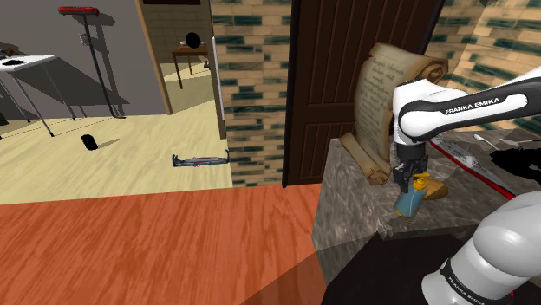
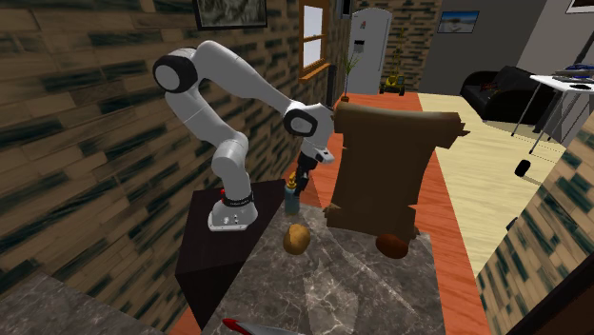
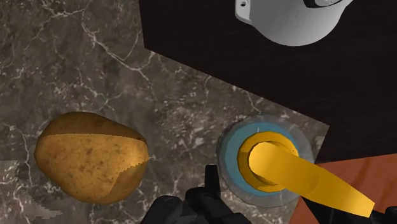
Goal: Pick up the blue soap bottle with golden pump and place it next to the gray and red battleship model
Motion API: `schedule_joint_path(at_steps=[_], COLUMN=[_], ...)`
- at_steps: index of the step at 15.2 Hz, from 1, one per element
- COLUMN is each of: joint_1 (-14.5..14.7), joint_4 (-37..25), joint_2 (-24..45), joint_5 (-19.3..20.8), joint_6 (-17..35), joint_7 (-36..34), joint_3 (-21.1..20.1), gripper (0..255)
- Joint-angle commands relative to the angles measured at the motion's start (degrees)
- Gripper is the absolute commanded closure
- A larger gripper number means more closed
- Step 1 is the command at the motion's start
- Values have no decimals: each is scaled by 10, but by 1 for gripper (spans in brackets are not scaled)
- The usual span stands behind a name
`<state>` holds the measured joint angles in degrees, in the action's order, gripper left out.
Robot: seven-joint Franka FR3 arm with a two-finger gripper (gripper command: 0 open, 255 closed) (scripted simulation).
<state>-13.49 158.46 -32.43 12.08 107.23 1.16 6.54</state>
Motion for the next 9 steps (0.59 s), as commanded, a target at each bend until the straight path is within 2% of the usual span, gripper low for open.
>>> schedule_joint_path(at_steps=[1,9], joint_1=[1,2], joint_4=[-10,-54], joint_2=[-9,-39], joint_5=[-2,-9], joint_6=[-19,-92], joint_7=[2,10], joint_3=[-2,-8], gripper=[255,255])
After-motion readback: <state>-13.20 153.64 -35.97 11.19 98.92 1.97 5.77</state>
